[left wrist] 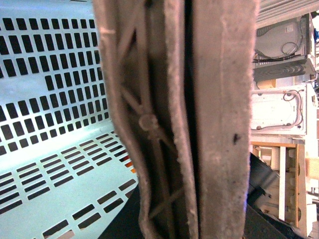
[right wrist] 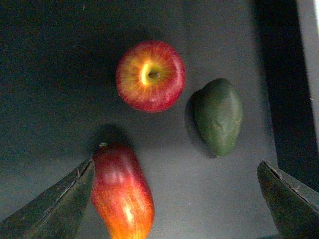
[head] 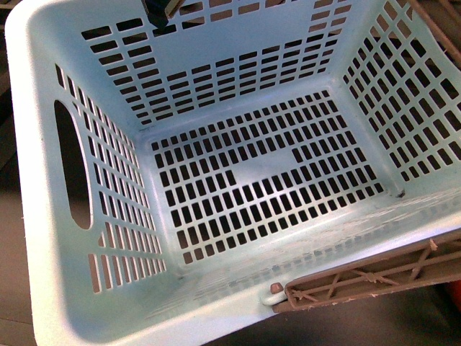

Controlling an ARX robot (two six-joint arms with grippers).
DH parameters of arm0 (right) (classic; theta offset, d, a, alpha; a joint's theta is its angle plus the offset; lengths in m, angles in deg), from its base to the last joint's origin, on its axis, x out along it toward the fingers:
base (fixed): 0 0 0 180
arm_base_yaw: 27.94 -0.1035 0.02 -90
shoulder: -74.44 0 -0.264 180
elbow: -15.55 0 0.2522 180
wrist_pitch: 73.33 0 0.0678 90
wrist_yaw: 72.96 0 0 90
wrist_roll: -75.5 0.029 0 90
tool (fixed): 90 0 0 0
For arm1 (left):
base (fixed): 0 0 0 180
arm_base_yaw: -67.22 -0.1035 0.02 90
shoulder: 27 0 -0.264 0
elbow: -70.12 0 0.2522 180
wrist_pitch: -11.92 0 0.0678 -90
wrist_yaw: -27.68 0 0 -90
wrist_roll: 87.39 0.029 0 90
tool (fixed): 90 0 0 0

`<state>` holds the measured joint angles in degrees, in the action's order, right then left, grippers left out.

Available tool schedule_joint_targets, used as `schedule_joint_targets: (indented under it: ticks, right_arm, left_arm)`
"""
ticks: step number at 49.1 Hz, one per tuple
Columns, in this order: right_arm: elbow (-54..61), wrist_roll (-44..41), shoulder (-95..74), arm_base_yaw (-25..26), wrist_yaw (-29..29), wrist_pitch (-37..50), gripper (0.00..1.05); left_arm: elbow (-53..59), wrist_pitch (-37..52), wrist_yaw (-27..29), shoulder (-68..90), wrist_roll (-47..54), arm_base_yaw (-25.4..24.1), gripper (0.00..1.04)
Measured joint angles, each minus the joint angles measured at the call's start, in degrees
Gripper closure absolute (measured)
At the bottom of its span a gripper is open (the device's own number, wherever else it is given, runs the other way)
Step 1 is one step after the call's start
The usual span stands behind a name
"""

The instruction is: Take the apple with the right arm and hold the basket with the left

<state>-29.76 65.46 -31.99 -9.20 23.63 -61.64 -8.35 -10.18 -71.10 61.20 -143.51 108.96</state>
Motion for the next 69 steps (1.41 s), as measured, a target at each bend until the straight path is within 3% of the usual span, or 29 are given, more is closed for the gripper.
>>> schedule_joint_targets:
  ticks: [21, 69]
  right_arm:
    - [-11.26, -1.77, -20.13, -2.71, 2.91, 2.14, 0.09]
    - [-34.84, 3.17, -34.38, -2.58, 2.51, -10.34, 0.09]
  left_arm:
    - [0.00, 0.00, 0.00, 0.00, 0.00, 0.00, 0.87]
    - [0.00, 0.00, 0.04, 0.00, 0.00, 0.00, 0.88]
